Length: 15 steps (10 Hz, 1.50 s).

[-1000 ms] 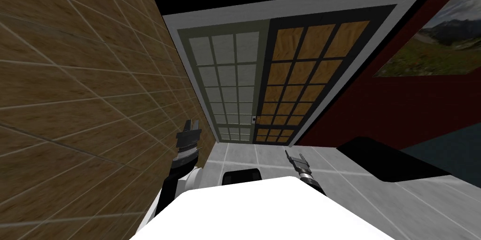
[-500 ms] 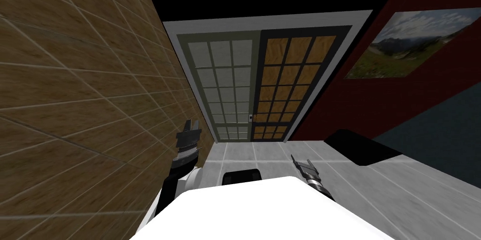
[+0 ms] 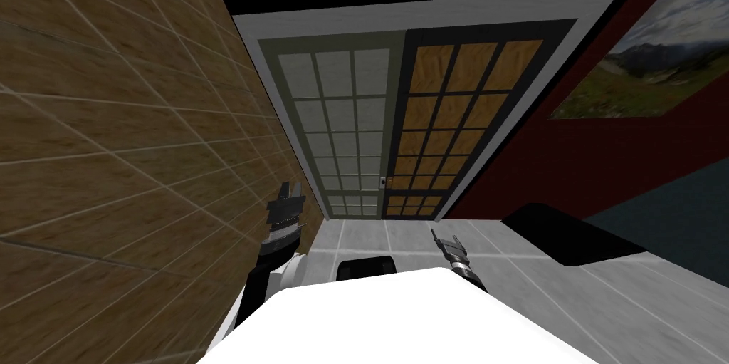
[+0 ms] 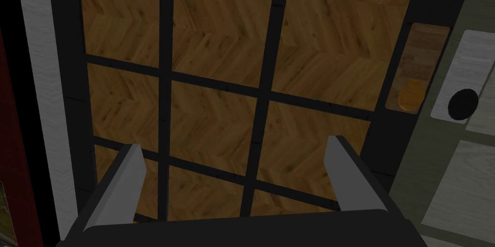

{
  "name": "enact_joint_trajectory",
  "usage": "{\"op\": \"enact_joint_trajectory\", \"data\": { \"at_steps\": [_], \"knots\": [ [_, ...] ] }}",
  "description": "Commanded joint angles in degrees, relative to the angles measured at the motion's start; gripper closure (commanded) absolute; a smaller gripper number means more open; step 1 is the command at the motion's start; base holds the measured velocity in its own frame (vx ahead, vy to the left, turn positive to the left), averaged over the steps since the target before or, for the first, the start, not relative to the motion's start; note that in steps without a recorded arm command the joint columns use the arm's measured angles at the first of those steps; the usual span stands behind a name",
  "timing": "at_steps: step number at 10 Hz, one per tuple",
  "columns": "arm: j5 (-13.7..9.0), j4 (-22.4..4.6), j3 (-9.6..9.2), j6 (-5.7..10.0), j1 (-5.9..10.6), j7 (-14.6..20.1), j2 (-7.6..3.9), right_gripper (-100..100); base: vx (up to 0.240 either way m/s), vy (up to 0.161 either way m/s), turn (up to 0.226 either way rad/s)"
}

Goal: Pull the door open

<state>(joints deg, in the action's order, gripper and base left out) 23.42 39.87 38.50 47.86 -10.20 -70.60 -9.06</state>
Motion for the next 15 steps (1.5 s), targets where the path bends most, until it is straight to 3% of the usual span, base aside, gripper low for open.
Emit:
{"op": "enact_joint_trajectory", "data": {
  "at_steps": [1, 9, 12, 14, 15],
  "knots": [
    [0.2, 0.2, -0.71, -0.23, 1.61, -0.3, 1.02, -100, 0.212, -0.039, 0.1],
    [1.4, 1.0, -4.59, 0.79, 9.23, -1.1, 5.45, -100, 0.207, -0.021, 0.097],
    [1.6, 1.2, -5.22, 0.95, 10.42, -1.1, 6.05, -100, 0.137, 0.0, 0.059],
    [1.9, 1.6, -6.23, 1.21, 12.32, -1.2, 7.0, -100, 0.188, -0.019, 0.113],
    [1.8, 1.5, -5.99, 1.29, 11.6, -0.9, 6.55, -100, 0.088, -0.01, 0.02]
  ]
}}
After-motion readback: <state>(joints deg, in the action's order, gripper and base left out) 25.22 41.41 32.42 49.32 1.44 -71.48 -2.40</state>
